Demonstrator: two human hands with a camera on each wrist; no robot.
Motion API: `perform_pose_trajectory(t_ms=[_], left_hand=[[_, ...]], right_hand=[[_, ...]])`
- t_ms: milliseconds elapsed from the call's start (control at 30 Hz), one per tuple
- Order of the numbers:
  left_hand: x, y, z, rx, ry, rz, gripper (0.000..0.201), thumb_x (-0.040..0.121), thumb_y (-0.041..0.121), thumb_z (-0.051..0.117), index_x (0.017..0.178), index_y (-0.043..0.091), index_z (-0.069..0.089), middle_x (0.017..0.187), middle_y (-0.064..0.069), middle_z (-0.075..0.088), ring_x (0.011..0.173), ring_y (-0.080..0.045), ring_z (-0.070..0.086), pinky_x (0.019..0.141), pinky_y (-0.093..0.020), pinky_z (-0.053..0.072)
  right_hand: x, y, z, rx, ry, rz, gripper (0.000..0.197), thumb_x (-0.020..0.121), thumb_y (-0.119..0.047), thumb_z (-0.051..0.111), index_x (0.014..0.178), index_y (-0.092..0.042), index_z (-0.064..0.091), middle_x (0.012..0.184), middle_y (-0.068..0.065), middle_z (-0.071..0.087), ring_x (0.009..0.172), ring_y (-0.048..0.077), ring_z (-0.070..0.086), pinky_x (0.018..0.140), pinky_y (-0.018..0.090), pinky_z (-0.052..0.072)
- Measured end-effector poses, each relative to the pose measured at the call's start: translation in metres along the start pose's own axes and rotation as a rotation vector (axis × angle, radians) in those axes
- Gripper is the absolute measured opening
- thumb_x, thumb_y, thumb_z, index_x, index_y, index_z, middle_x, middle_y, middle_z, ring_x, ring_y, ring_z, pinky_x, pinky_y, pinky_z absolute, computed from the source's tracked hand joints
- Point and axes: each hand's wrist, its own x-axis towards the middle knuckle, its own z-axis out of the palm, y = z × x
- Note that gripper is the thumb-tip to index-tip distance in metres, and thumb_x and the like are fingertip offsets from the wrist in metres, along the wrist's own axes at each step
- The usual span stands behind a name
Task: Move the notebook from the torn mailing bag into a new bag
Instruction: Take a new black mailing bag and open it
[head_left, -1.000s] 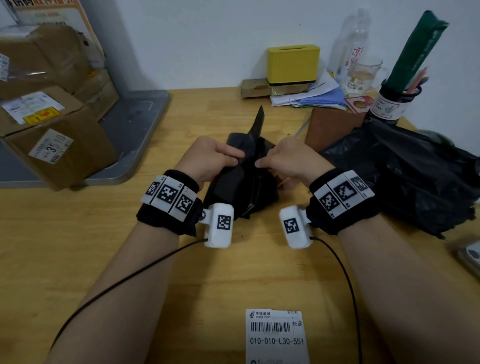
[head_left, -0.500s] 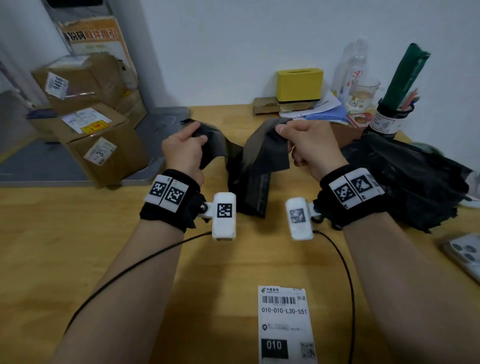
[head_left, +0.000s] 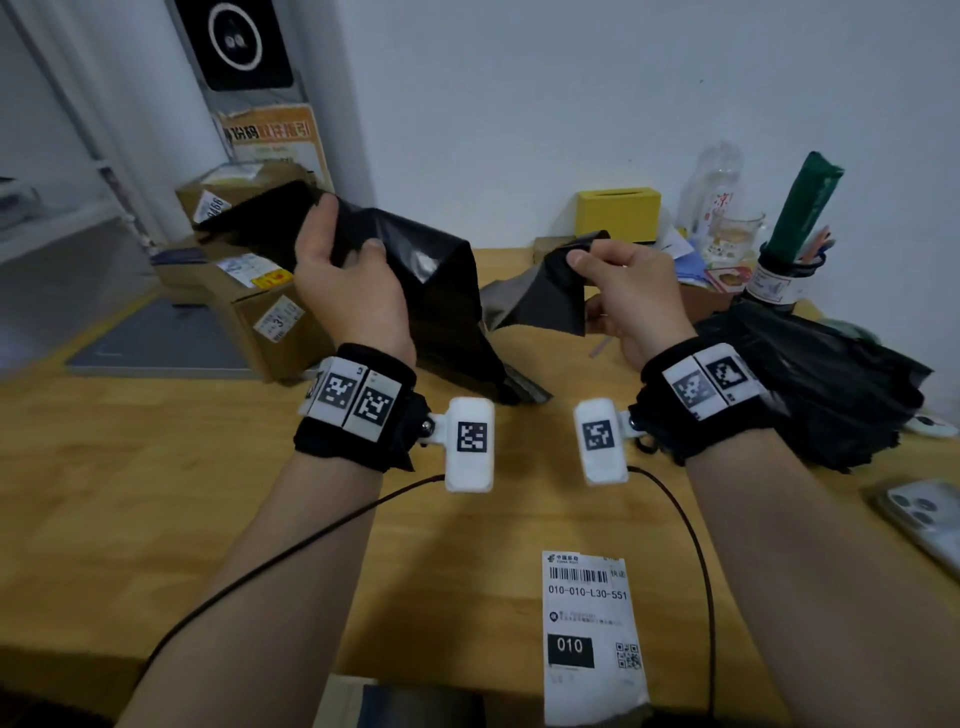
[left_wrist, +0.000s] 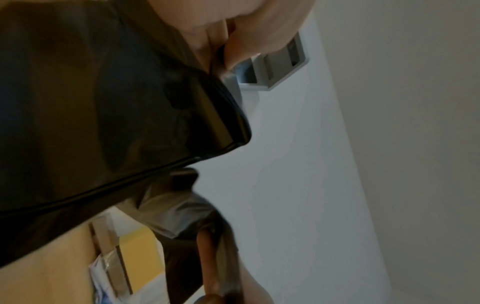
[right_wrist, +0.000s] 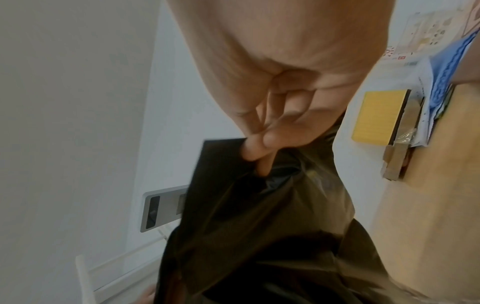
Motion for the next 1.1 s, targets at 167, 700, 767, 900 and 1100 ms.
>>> perform_pose_trajectory(t_ms=[167, 700, 767, 900, 1100], left_hand=[[0.006, 0.032, -0.009, -0.060, 0.071, 0.216, 0.049, 0.087, -0.013, 0.058, 0.131, 0.008, 0.061, 0.142, -0.003, 0.051, 0.126, -0.010, 0.051, 0.093, -0.010, 0.046], [0.054, -0.029, -0.059, 0.114, 0.383, -0.063, 0.051, 0.089, -0.015, 0.044, 0.132, 0.007, 0.062, 0.132, -0.002, 0.061, 0.116, -0.014, 0.060, 0.105, -0.028, 0.047], [0.062, -0.042, -0.072, 0.195, 0.411, -0.205, 0.052, 0.093, -0.010, 0.044, 0.141, 0.007, 0.054, 0.139, -0.006, 0.057, 0.125, -0.020, 0.057, 0.108, -0.033, 0.045], [0.068, -0.061, -0.092, 0.474, 0.254, -0.594, 0.054, 0.089, 0.022, 0.054, 0.140, 0.006, 0.048, 0.142, -0.017, 0.051, 0.127, -0.035, 0.054, 0.101, -0.046, 0.049], [0.045, -0.048, -0.062, 0.581, 0.144, -0.581, 0.075, 0.079, 0.024, 0.058, 0.148, 0.017, 0.031, 0.159, -0.014, 0.010, 0.138, -0.036, 0.030, 0.104, -0.040, 0.039]], right_hand=[[-0.002, -0.007, 0.007, 0.060, -0.004, 0.012, 0.006, 0.095, -0.019, 0.071, 0.089, -0.021, 0.069, 0.100, 0.009, 0.068, 0.051, 0.015, 0.052, 0.056, 0.031, 0.050], [0.004, 0.006, 0.016, 0.017, 0.032, -0.009, 0.006, 0.092, -0.019, 0.073, 0.090, -0.024, 0.071, 0.098, 0.004, 0.072, 0.070, 0.020, 0.062, 0.071, 0.043, 0.058], [0.005, 0.009, 0.016, -0.002, 0.044, -0.004, 0.008, 0.090, -0.019, 0.075, 0.086, -0.025, 0.072, 0.094, 0.002, 0.073, 0.078, 0.023, 0.062, 0.079, 0.045, 0.058], [0.008, 0.017, 0.015, -0.040, 0.051, 0.038, 0.005, 0.089, -0.021, 0.076, 0.092, -0.024, 0.074, 0.099, 0.002, 0.075, 0.085, 0.023, 0.066, 0.088, 0.047, 0.058], [0.003, 0.022, 0.010, -0.098, -0.015, 0.115, 0.005, 0.094, -0.020, 0.072, 0.091, -0.016, 0.074, 0.086, 0.004, 0.071, 0.064, 0.021, 0.063, 0.057, 0.031, 0.056]])
